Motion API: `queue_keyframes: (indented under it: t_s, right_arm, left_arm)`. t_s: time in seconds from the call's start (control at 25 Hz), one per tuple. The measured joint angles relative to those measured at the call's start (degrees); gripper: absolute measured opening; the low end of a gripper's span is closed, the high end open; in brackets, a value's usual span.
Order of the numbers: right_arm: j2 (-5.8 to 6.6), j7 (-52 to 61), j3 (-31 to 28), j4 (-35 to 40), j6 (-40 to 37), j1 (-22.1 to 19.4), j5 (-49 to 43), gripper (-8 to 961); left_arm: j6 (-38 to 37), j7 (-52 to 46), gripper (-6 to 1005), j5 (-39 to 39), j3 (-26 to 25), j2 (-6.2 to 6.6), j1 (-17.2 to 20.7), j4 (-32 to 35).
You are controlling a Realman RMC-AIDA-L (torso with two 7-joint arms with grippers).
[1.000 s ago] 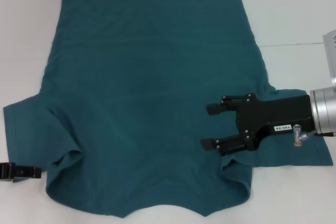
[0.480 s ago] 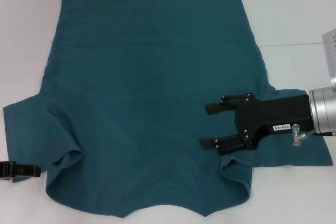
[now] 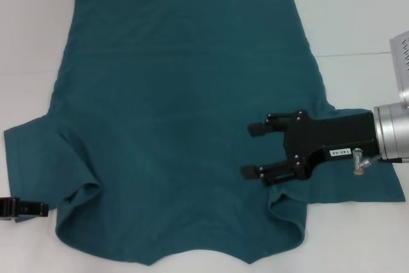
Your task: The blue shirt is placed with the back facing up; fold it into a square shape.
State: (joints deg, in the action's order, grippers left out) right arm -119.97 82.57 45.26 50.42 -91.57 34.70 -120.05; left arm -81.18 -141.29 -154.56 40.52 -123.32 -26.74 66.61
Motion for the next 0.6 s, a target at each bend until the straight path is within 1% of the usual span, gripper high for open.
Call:
queue_keyframes:
  t_s: [0.6]
  right_arm:
    - [0.0,-0.1,0.0,-0.3,0.4,0.6,0.0,916]
  left_arm:
    - [0.8,-0.1,759,0.0,0.0,0.01,-0.2,-0.5]
